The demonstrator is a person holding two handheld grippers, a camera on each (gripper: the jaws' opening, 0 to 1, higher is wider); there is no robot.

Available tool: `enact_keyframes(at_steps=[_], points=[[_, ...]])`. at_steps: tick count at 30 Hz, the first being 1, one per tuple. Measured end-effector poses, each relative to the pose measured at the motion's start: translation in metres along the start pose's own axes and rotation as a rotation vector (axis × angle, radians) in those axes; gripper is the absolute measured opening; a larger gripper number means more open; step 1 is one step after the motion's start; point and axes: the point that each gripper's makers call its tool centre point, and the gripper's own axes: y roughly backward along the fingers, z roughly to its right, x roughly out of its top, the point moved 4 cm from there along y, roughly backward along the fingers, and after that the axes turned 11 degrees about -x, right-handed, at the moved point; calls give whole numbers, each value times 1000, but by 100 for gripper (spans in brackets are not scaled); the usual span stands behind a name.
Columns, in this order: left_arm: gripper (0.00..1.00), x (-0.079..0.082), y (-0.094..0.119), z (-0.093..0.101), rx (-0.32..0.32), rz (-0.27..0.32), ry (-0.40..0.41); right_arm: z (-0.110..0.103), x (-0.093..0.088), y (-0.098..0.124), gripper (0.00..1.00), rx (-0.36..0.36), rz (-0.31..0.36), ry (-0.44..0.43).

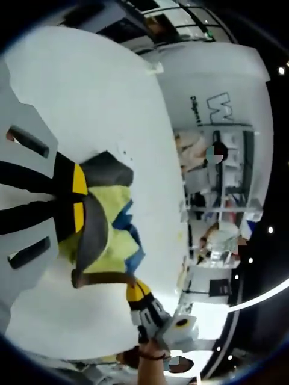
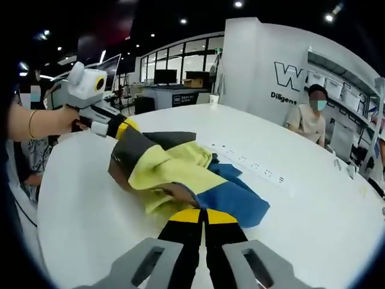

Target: Fold the garment on the visible template until the final outline fits inside the template.

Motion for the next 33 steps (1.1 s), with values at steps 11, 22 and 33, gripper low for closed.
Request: enact_keyframes(at_steps=[11, 22, 33], points=[[0, 2, 31, 8, -6, -7, -45, -3, 20, 32, 0, 27, 71, -20], [0, 1, 58, 38, -63, -9, -54, -13, 27, 66, 0, 90, 109, -36], [0, -10, 75, 59, -92, -15, -43, -23, 9, 89, 0, 129, 81, -55]])
